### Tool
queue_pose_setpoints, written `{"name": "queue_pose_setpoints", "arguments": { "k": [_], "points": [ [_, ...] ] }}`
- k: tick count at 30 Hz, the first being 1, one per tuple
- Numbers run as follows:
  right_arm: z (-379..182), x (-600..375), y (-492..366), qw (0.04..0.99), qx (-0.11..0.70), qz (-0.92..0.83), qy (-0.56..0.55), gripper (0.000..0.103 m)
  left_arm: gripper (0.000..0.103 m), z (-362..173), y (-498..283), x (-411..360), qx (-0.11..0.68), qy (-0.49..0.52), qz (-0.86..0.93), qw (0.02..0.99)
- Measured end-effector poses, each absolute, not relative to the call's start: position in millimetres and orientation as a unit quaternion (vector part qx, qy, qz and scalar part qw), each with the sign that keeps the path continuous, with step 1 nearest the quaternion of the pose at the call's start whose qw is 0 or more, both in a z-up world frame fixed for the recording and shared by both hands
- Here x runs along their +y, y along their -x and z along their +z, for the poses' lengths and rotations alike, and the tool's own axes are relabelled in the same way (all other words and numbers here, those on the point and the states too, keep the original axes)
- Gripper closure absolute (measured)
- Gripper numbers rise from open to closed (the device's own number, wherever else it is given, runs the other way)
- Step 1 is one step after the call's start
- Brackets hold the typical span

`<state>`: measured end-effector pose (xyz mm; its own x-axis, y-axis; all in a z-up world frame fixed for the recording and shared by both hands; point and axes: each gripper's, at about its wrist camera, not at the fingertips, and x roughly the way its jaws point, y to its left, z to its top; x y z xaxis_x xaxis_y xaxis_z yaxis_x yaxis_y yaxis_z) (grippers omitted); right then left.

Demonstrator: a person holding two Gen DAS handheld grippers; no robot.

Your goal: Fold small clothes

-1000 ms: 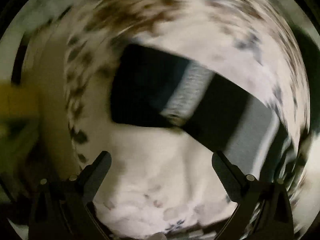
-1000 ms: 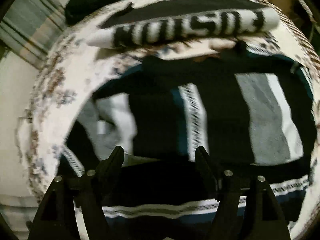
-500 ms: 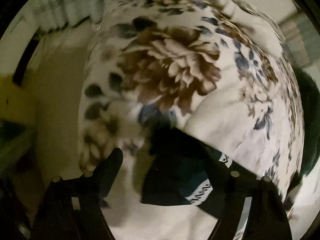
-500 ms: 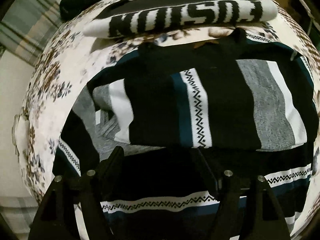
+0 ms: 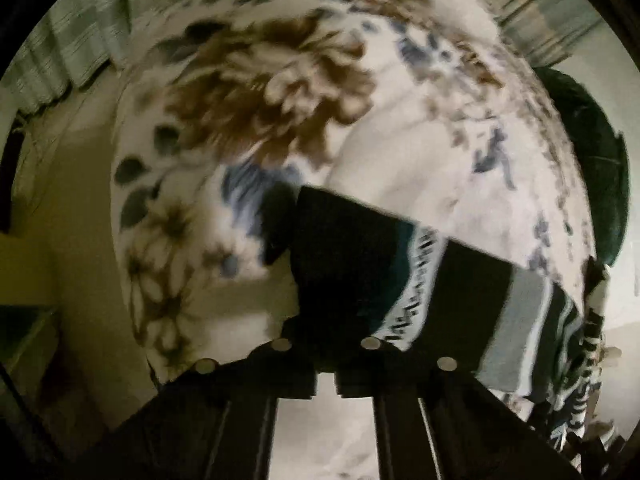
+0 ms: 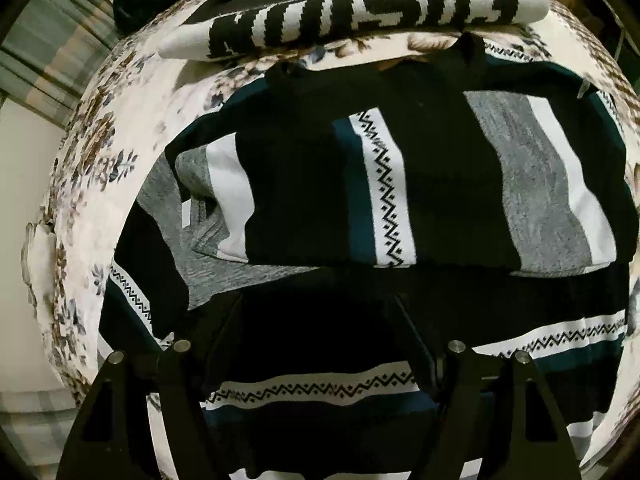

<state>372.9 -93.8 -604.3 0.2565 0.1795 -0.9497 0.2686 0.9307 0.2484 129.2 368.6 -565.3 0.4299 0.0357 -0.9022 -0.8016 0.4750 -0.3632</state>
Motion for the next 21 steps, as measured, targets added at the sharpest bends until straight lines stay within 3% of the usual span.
{"name": "queue_pose_setpoints", "arguments": {
  "k": [7,10,14,17,19,21],
  "points": [
    [-598.1,-103.6,-372.2,0.776,0.603,-0.029,-0.184,0.027,0.101,-471.0,-116.7,387.5,0.373,0.349,0.243,0.825],
    [-600.8,-107.0,-370.1,0.771,0.607,-0.030,-0.191,0.027,0.098,-492.5,-105.9,391.2,0.426,0.310,0.254,0.811],
    [-600.3,-107.8,-368.1,0.768,0.610,-0.029,-0.191,0.027,0.098,-551.0,-75.2,403.4,0.487,0.386,0.288,0.728],
    [-596.7,-105.7,-368.5,0.771,0.610,-0.025,-0.183,0.027,0.084,-574.1,-54.9,403.3,0.452,0.514,0.294,0.667],
    [-594.7,-103.7,-369.4,0.773,0.610,-0.022,-0.175,0.027,0.066,-585.5,-54.2,400.3,0.402,0.604,0.281,0.628],
    [-594.2,-101.7,-369.9,0.774,0.610,-0.019,-0.166,0.027,0.062,-591.7,-64.0,397.8,0.369,0.651,0.277,0.603]
  ]
}}
